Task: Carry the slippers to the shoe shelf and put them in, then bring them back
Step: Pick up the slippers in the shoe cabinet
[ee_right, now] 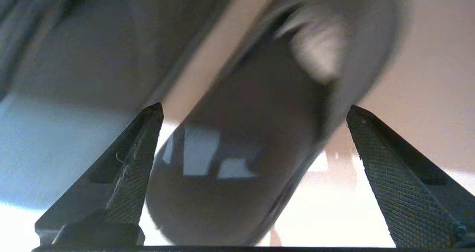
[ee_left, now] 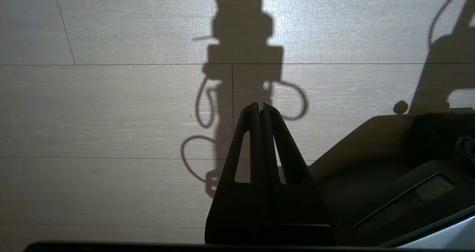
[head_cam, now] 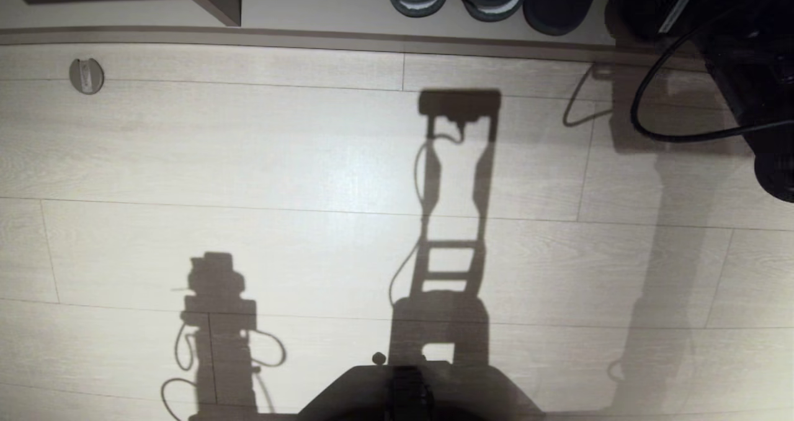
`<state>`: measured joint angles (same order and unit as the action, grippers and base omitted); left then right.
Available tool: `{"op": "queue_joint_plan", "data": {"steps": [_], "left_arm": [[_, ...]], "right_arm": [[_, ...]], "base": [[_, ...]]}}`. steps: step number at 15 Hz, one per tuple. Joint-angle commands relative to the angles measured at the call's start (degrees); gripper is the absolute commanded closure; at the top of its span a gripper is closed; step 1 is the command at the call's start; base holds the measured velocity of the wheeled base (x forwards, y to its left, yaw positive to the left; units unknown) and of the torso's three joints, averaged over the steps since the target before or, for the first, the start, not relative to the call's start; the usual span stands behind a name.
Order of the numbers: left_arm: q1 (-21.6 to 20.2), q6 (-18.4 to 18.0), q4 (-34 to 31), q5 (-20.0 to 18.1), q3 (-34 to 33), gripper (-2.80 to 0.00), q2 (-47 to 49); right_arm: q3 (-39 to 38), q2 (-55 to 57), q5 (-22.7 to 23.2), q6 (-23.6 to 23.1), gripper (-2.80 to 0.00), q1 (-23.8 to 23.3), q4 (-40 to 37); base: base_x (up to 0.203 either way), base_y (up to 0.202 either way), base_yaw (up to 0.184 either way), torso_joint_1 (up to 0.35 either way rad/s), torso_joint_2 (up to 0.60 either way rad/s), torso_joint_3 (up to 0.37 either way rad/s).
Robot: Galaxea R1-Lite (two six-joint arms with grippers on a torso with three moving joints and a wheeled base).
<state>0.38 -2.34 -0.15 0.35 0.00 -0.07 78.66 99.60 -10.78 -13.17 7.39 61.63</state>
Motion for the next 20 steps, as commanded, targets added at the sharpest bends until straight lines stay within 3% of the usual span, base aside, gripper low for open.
{"op": "queue_joint_plan", "data": {"steps": [1,5,9,15,20], "left_arm": [[-0.03,-0.03,-0.11,0.00,-0.09,0.00,0.07],[-0.03,-0.03,-0.11,0.00,-0.05,0.00,0.07],[-0.03,-0.03,-0.10,0.00,0.00,0.00,0.07],[-0.03,-0.03,-0.11,0.00,-0.09,0.00,0.07],[-0.03,-0.03,-0.11,0.00,0.00,0.00,0.07]], "right_arm": [[3.77,4.48,-2.97,0.53,-2.80,0.88,3.96],[8.41,7.54,-5.41,4.60,-2.80,3.05,9.68],[4.42,5.72,-5.26,4.63,-2.80,4.10,8.37],[5.03,7.05,-4.56,7.21,-2.80,5.00,7.64],[13.10,11.29,-4.07,6.92,-2.80,4.93,7.08]], "base": [[0.000,0.000,0.000,0.000,0.00,0.000],[0.000,0.000,0.000,0.000,0.00,0.000],[0.000,0.000,0.000,0.000,0.00,0.000],[0.000,0.000,0.000,0.000,0.00,0.000],[0.000,0.000,0.000,0.000,0.00,0.000]]}}
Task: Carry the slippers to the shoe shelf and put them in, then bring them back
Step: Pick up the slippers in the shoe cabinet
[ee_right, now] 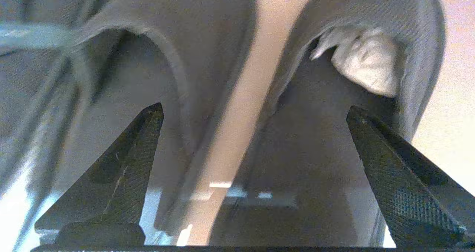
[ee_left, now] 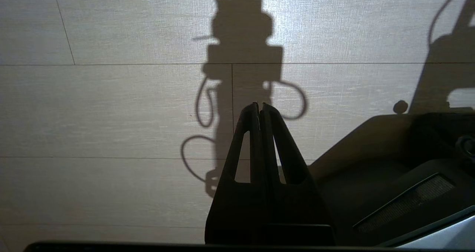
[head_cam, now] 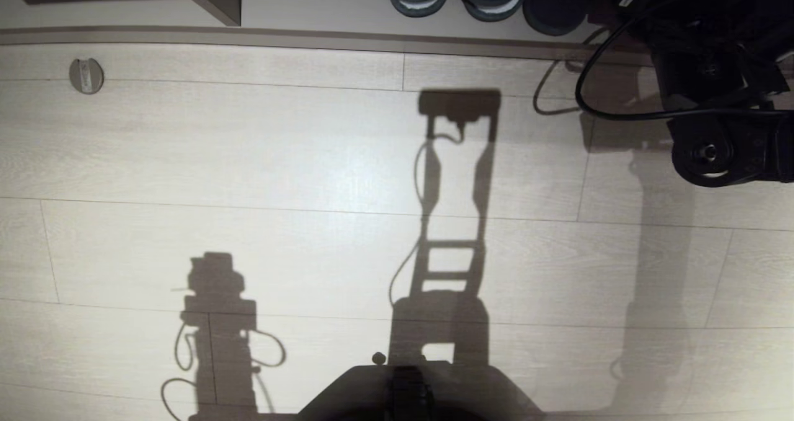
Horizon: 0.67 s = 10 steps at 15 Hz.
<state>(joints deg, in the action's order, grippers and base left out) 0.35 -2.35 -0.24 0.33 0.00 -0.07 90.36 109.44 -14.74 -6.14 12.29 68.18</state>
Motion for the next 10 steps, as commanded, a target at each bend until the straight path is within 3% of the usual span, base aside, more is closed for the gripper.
{"op": "queue_joint_plan", "data": {"steps": [1,7,10], "left_arm": [[0.08,-0.02,-0.20,0.02,0.00,0.00,0.07],[0.00,-0.02,-0.20,-0.07,0.00,0.00,0.07],[0.00,-0.02,-0.20,-0.07,0.00,0.00,0.07]], "right_arm": [[3.31,2.07,0.13,-0.15,-2.80,0.02,-0.31],[17.34,10.00,0.52,-6.17,-2.80,-0.06,-5.32],[20.28,12.09,2.10,-7.14,-2.80,-0.07,-7.29]], "base": [[0.000,0.000,0.000,0.000,0.00,0.000],[0.000,0.000,0.000,0.000,0.00,0.000],[0.000,0.000,0.000,0.000,0.00,0.000]]}}
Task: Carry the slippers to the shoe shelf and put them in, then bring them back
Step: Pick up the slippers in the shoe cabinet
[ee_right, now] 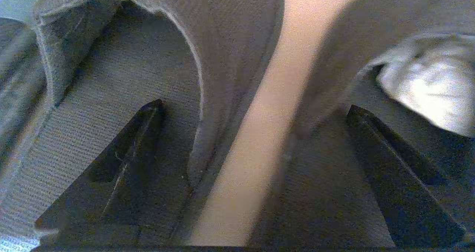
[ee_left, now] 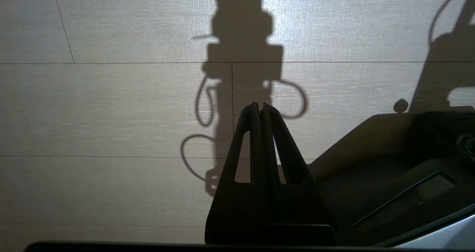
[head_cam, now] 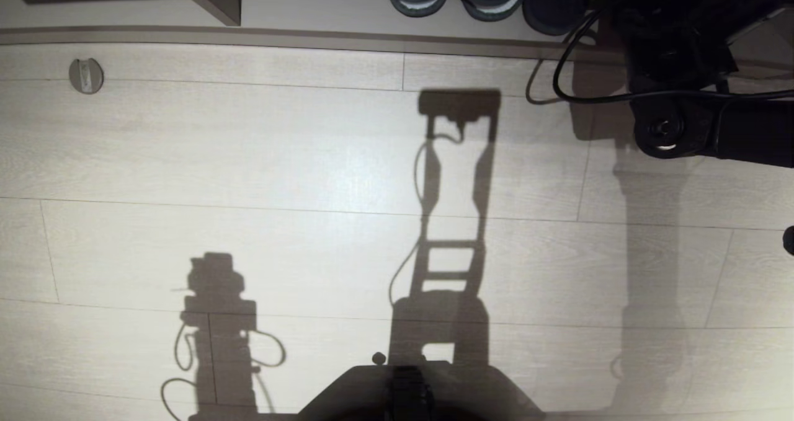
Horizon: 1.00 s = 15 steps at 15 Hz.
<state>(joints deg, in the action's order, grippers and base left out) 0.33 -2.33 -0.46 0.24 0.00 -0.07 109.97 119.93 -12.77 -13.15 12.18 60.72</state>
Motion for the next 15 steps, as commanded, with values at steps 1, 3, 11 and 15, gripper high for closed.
{"op": "queue_joint_plan", "data": {"steps": [1,3,11,15], "left_arm": [[0.02,-0.04,0.02,0.02,0.00,0.00,0.07],[0.02,0.04,0.23,0.02,-0.01,0.00,0.07],[0.02,0.13,0.29,-0.07,-0.09,0.00,0.07],[0.02,0.22,0.29,-0.07,-0.09,0.00,0.07]], "right_arm": [[0.69,1.63,0.20,-0.12,-2.80,0.04,0.19],[0.86,2.32,0.99,0.40,0.00,0.01,2.33],[-0.56,-0.96,0.20,-0.56,0.00,-2.25,3.30],[-6.54,-3.62,0.42,-1.42,0.00,-1.92,5.96]], "base": [[0.000,0.000,0.000,0.000,0.00,0.000],[0.000,0.000,0.000,0.000,0.00,0.000],[0.000,0.000,0.000,0.000,0.00,0.000],[0.000,0.000,0.000,0.000,0.00,0.000]]}}
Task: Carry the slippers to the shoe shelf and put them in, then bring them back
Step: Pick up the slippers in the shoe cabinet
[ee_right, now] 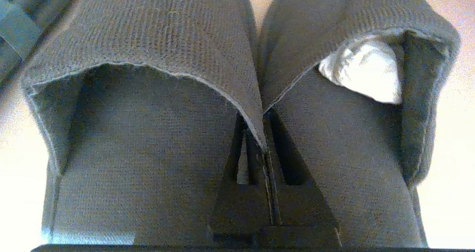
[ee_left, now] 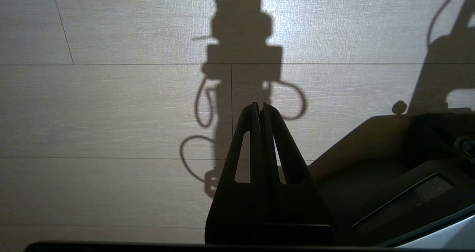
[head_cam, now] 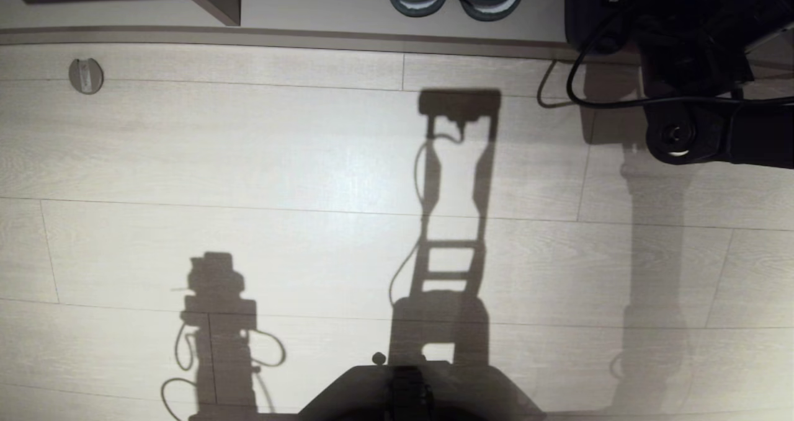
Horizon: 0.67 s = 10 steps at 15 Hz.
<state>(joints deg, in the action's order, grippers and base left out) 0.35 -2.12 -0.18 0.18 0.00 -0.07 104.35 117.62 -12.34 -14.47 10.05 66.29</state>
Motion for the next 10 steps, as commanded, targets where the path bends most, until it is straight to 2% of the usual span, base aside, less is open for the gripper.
{"op": "queue_joint_plan", "data": {"steps": [1,4,9,10], "left_arm": [[0.00,-0.07,0.09,-0.01,-0.09,0.00,0.07],[0.00,0.01,0.09,-0.01,-0.09,0.00,0.07],[0.04,-0.07,0.01,0.04,-0.09,0.00,0.07],[0.00,-0.07,0.09,0.08,-0.09,0.00,0.07]], "right_arm": [[-4.48,-2.72,0.11,-0.11,0.00,0.55,1.12],[-15.36,-9.24,1.18,0.22,0.00,1.63,2.81],[-25.69,-16.25,1.79,0.63,0.00,2.83,3.37],[-30.97,-19.14,1.79,0.82,0.00,3.08,3.45]], "base": [[0.000,0.000,0.000,0.000,0.00,0.000],[0.000,0.000,0.000,0.000,0.00,0.000],[0.000,0.000,0.000,0.000,0.00,0.000],[0.000,0.000,0.000,0.000,0.00,0.000]]}}
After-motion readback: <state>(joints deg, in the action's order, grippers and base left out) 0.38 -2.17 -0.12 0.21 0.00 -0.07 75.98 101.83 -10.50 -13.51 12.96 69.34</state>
